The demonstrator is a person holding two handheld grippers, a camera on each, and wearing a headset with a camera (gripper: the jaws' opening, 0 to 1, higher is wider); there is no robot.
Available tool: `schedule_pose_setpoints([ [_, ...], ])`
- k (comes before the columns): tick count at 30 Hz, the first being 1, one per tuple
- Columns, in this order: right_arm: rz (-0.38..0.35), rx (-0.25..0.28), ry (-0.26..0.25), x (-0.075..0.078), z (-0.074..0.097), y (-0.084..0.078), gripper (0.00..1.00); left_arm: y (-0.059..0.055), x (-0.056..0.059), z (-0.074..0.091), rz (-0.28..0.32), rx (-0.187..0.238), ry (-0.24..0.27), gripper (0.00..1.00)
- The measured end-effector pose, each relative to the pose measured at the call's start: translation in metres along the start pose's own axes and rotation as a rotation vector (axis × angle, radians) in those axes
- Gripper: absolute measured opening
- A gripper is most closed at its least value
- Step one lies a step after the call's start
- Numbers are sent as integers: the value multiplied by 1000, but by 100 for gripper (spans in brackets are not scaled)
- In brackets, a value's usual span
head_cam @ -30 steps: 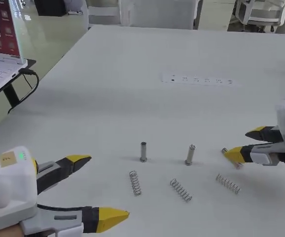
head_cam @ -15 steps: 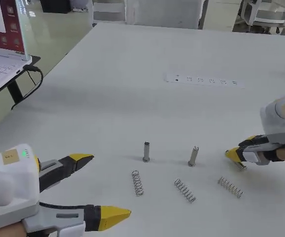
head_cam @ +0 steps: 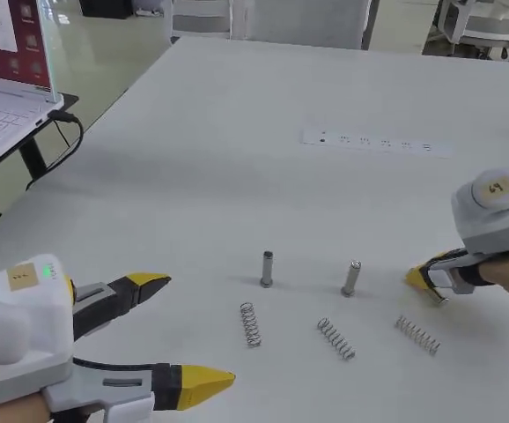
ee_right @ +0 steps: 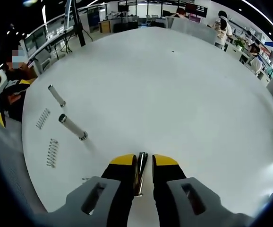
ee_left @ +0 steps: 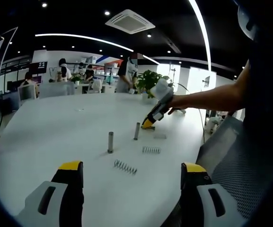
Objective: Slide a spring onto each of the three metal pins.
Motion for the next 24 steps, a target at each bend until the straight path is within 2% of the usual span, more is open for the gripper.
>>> schedule_pose_setpoints([
  [7, 1, -9, -5, -1, -3, 3, 8, 0, -1, 0, 3, -1, 1, 81],
  [16, 102, -46, -68, -5, -2, 4, 7, 1, -1, -2, 3, -2, -4, 80],
  [19, 95, -58, -80, -6, -2, 4, 6, 2, -1, -2, 1, 1, -6, 80],
  [24, 42, -76, -84, -4, -2, 4, 6, 2, -1, -2, -1, 1, -8, 79],
])
Point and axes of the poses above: the centre of the closed fingertips' face, and the gripper's own axes: z roughly backward along the fingers, x roughly to its right, y roughly out of its top, the point moved 4 cm from there along z, roughly backward along the fingers, and after that the axes turned 11 degrees about -z, right-handed, at the moved point
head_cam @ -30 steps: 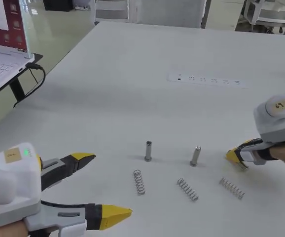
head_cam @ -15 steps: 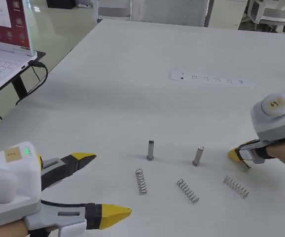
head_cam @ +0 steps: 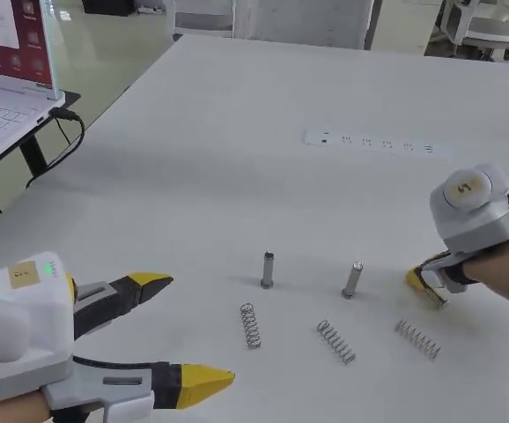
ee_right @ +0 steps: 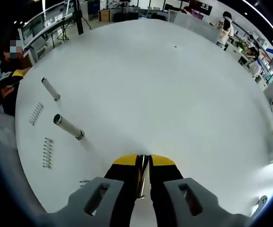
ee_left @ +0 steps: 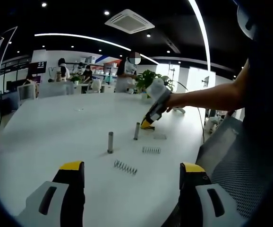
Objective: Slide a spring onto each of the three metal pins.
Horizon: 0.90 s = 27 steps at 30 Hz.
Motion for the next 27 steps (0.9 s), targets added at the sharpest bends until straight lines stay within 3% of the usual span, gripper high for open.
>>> schedule_pose_setpoints([
  [12, -61, -6, 1, -1, 2, -1, 5, 1, -3, 2, 3, 7, 6, 78],
  [27, -115, 76, 16, 2, 29, 0, 5, 4, -2, -4, -11, 9, -14, 78],
])
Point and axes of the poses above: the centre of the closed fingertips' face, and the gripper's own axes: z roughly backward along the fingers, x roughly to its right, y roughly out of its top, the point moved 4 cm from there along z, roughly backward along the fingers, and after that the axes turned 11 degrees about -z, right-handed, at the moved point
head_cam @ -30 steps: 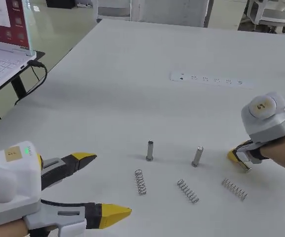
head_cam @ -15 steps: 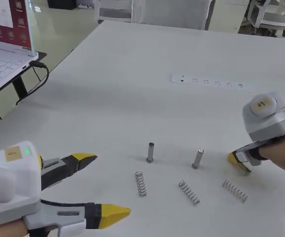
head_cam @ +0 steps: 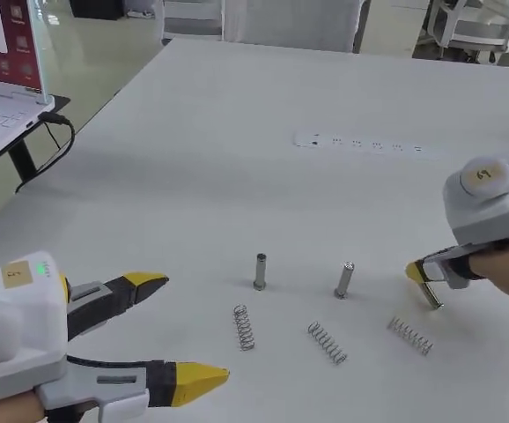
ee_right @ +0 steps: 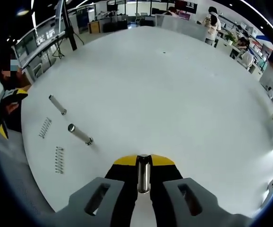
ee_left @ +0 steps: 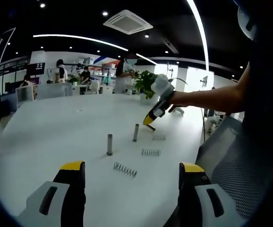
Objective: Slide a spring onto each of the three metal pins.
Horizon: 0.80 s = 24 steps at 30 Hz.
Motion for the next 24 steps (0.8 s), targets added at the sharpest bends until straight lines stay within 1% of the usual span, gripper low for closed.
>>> schedule_pose_setpoints([
  [3, -7, 17, 1, 1, 7, -1, 5, 0, 1, 0, -3, 1, -4, 78],
  [9, -23, 48, 1, 3, 17, -3, 5, 0, 4, -1, -8, 1, -13, 78],
  [24, -36, 79, -5, -1, 32, -19, 5, 2, 8, -3, -20, 2, -30, 77],
])
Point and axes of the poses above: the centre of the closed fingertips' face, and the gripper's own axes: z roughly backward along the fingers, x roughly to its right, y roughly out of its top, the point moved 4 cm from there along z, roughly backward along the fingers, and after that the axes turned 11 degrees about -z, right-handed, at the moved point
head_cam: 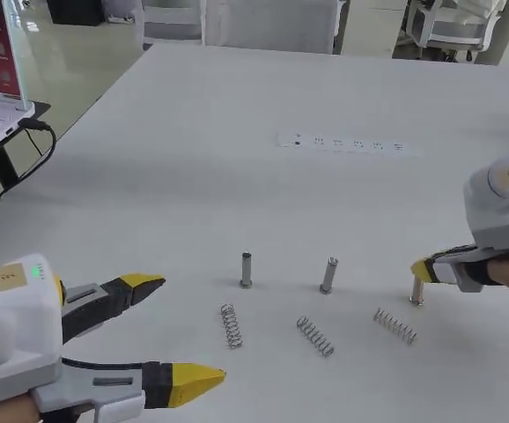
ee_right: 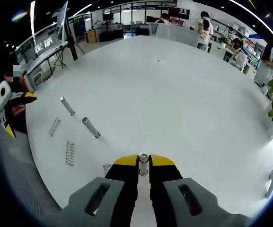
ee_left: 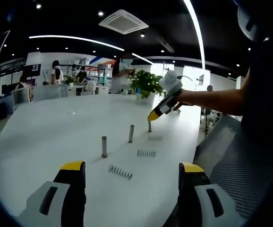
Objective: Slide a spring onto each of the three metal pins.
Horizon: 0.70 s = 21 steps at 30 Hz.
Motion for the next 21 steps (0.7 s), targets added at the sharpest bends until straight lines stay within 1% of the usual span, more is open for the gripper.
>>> schedule_pose_setpoints([
  [8, 7, 3, -4, -2, 5, -7, 5, 3, 3, -3, -4, 4, -9, 77],
  [11, 6, 4, -2, -1, 5, -7, 5, 3, 4, -3, -4, 3, -12, 77],
  [21, 37, 13, 7, -3, 4, -5, 6, 3, 5, -3, -2, 7, -10, 77],
])
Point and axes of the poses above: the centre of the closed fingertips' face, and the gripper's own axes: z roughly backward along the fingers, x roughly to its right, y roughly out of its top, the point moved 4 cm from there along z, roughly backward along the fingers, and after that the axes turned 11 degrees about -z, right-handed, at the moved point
